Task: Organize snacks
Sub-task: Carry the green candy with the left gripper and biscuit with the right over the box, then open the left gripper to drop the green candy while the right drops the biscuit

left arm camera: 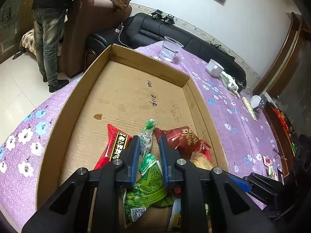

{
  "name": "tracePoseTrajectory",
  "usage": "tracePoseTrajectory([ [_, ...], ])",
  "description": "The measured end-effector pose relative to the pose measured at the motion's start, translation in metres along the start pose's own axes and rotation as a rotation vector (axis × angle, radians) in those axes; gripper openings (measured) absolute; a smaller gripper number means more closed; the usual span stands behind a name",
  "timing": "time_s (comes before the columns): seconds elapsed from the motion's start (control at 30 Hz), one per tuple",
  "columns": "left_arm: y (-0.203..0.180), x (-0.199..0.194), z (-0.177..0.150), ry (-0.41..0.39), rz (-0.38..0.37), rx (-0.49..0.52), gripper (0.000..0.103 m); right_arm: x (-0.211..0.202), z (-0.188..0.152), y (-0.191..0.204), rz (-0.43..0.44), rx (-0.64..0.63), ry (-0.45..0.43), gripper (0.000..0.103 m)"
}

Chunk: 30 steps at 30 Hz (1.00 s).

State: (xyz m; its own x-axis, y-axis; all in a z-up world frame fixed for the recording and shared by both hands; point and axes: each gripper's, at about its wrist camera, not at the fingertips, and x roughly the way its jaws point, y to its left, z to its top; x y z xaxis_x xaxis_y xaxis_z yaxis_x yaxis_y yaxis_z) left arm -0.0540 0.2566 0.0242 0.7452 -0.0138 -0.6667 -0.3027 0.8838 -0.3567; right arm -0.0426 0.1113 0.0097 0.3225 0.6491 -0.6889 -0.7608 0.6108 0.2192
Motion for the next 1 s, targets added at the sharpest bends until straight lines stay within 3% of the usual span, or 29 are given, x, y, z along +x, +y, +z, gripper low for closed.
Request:
tracePoseTrajectory([
  [0.27, 0.0, 0.0, 0.001, 0.001, -0.008, -0.001, 0.017, -0.001, -0.001, 0.004, -0.009, -0.016, -0.01, 0.036],
  [0.4, -0.003, 0.001, 0.001, 0.003, -0.017, 0.006, 0.027, -0.001, -0.001, 0.004, -0.011, -0.019, -0.014, 0.037],
  [1.0, -0.001, -0.001, 0.0, -0.002, -0.032, -0.009, 0.032, -0.01, 0.001, -0.002, 0.004, 0.002, -0.045, 0.042],
])
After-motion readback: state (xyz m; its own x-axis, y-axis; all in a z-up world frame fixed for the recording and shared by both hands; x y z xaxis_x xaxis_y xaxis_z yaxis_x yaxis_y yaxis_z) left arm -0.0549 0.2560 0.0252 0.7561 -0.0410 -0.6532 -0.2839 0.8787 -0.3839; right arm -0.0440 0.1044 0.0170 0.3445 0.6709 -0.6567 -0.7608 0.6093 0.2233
